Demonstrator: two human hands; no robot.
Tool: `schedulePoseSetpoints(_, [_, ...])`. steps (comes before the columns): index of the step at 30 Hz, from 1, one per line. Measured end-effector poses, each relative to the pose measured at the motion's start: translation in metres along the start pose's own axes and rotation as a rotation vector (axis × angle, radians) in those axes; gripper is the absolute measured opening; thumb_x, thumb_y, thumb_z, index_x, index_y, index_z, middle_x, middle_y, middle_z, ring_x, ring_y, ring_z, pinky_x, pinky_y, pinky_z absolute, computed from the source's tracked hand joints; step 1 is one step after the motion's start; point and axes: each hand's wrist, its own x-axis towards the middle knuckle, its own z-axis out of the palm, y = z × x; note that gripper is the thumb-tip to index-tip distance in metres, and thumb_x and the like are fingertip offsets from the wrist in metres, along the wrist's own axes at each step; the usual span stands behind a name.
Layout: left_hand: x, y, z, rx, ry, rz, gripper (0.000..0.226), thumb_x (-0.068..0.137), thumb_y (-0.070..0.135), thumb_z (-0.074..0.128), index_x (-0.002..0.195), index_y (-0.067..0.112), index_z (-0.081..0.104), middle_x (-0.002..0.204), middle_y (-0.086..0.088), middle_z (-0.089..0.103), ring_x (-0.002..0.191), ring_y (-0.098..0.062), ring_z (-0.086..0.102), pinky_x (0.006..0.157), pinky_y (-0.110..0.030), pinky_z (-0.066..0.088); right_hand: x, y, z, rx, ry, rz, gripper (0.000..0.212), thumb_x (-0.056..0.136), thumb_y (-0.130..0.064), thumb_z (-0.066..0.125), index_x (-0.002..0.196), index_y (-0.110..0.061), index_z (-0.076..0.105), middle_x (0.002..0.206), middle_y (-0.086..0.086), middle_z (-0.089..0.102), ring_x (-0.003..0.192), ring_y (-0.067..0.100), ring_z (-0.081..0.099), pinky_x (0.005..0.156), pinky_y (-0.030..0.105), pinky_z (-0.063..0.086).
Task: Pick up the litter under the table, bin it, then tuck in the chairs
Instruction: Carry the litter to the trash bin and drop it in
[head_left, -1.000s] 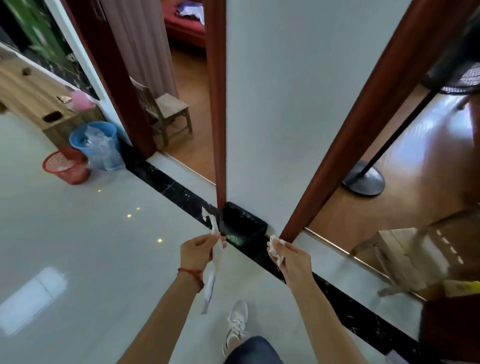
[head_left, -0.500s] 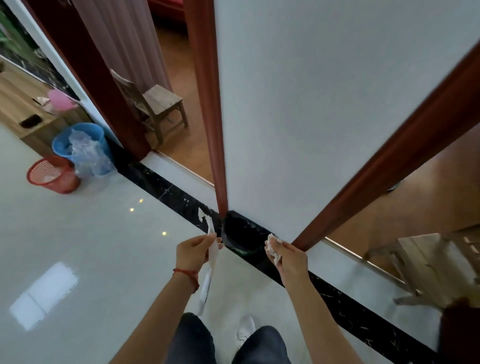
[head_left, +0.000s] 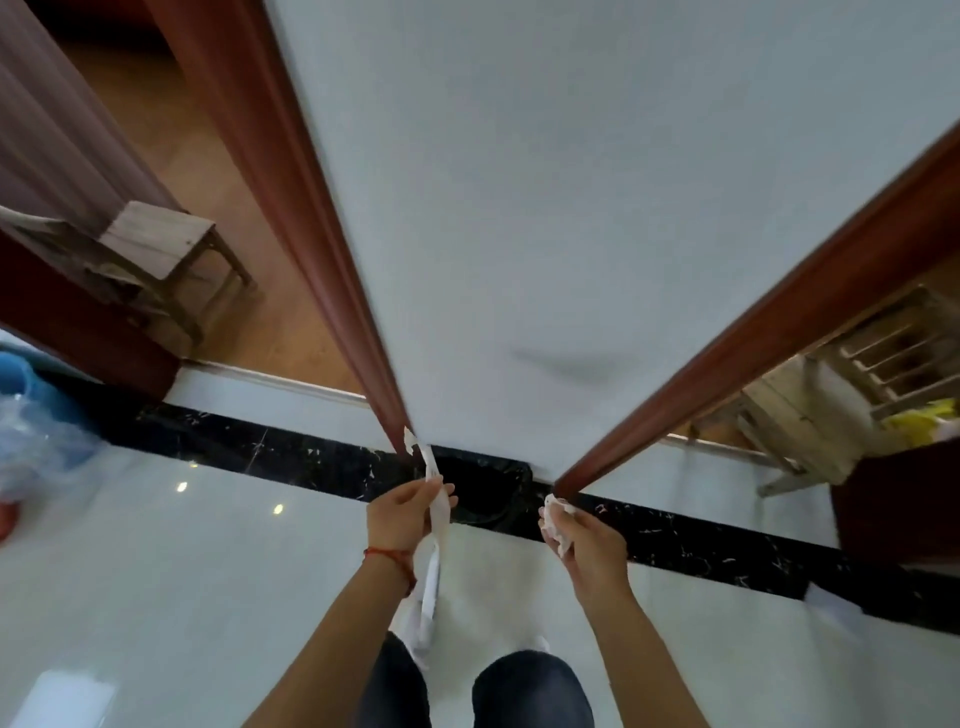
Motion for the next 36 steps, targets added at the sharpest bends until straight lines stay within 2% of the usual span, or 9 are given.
schedulePoseSetpoints(5, [0.044,-0.003,-0.012,0.028,-0.008,-0.060,0.011,0.083,0.010,0.062,0.085,0.001,0.068,0.082,-0.012,0.072,0.074,-0.022,0.069,0.065,-0.029,0.057,0.019,0.026,0.019,0.037,0.067,0.021,0.013,0.077,-0.002,0.068,0.090,0.001,0.068,0.088,0.014,0.069,0.085,0.023,0.065,0.075,0.028,0.051])
schedulePoseSetpoints(10, [0.088,-0.034,-0.016,-0.083,0.035,-0.117,0.012,0.083,0.007,0.060,0.090,-0.001,0.066,0.084,-0.013,0.071,0.074,-0.020,0.070,0.061,-0.025,0.058,0.064,0.052,0.019,0.086,0.099,0.053,0.012,0.079,0.000,0.064,0.091,0.003,0.066,0.087,0.014,0.068,0.082,0.024,0.064,0.082,0.033,0.051])
schedulePoseSetpoints(15, [0.139,-0.073,-0.016,-0.222,0.099,-0.164,0.009,0.086,0.004,0.056,0.087,-0.002,0.063,0.088,-0.015,0.067,0.082,-0.024,0.066,0.070,-0.029,0.058,0.119,0.080,0.015,0.107,0.118,0.072,0.007,0.081,0.001,0.062,0.086,0.001,0.067,0.085,0.012,0.068,0.080,0.021,0.065,0.073,0.028,0.056])
schedulePoseSetpoints(21, [0.190,-0.114,-0.012,-0.338,0.151,-0.259,0.010,0.088,0.007,0.054,0.086,0.002,0.061,0.086,-0.011,0.068,0.078,-0.017,0.065,0.061,-0.024,0.058,0.166,0.109,0.005,0.144,0.138,0.112,0.005,0.082,0.000,0.061,0.084,0.000,0.065,0.085,0.011,0.067,0.078,0.019,0.065,0.066,0.020,0.057])
schedulePoseSetpoints(25, [0.214,-0.134,-0.008,-0.439,0.167,-0.349,0.015,0.091,0.010,0.049,0.083,0.004,0.059,0.085,-0.007,0.065,0.081,-0.017,0.061,0.089,-0.032,0.049,0.185,0.127,0.002,0.099,0.141,0.119,0.010,0.082,-0.001,0.061,0.091,0.003,0.065,0.085,0.011,0.067,0.079,0.019,0.065,0.071,0.027,0.055])
schedulePoseSetpoints(28, [0.229,-0.145,-0.005,-0.485,0.160,-0.382,0.016,0.092,0.013,0.047,0.084,0.005,0.058,0.088,-0.006,0.061,0.087,-0.017,0.059,0.088,-0.035,0.047,0.197,0.135,0.004,0.087,0.141,0.116,0.005,0.081,-0.001,0.062,0.084,-0.002,0.066,0.082,0.009,0.068,0.078,0.019,0.066,0.069,0.027,0.050])
schedulePoseSetpoints(31, [0.246,-0.152,0.003,-0.534,0.177,-0.375,0.014,0.093,0.012,0.046,0.088,0.003,0.056,0.092,-0.008,0.060,0.087,-0.018,0.059,0.096,-0.035,0.045,0.209,0.138,0.005,0.085,0.136,0.105,0.007,0.080,-0.001,0.063,0.085,-0.002,0.067,0.076,0.006,0.069,0.073,0.017,0.066,0.067,0.025,0.050])
schedulePoseSetpoints(34, [0.262,-0.154,0.013,-0.577,0.218,-0.370,0.016,0.092,0.009,0.047,0.102,-0.001,0.055,0.091,-0.010,0.060,0.099,-0.021,0.057,0.094,-0.034,0.045,0.221,0.136,0.006,0.099,0.118,0.087,0.009,0.079,0.000,0.063,0.076,-0.007,0.068,0.069,0.002,0.071,0.069,0.016,0.068,0.063,0.023,0.053])
schedulePoseSetpoints(36, [0.272,-0.155,0.019,-0.603,0.227,-0.362,0.012,0.092,0.008,0.047,0.095,0.000,0.056,0.088,-0.010,0.061,0.101,-0.022,0.056,0.092,-0.034,0.046,0.231,0.134,0.006,0.115,0.108,0.072,0.007,0.079,0.000,0.063,0.082,-0.004,0.067,0.070,0.002,0.071,0.069,0.014,0.068,0.062,0.021,0.053])
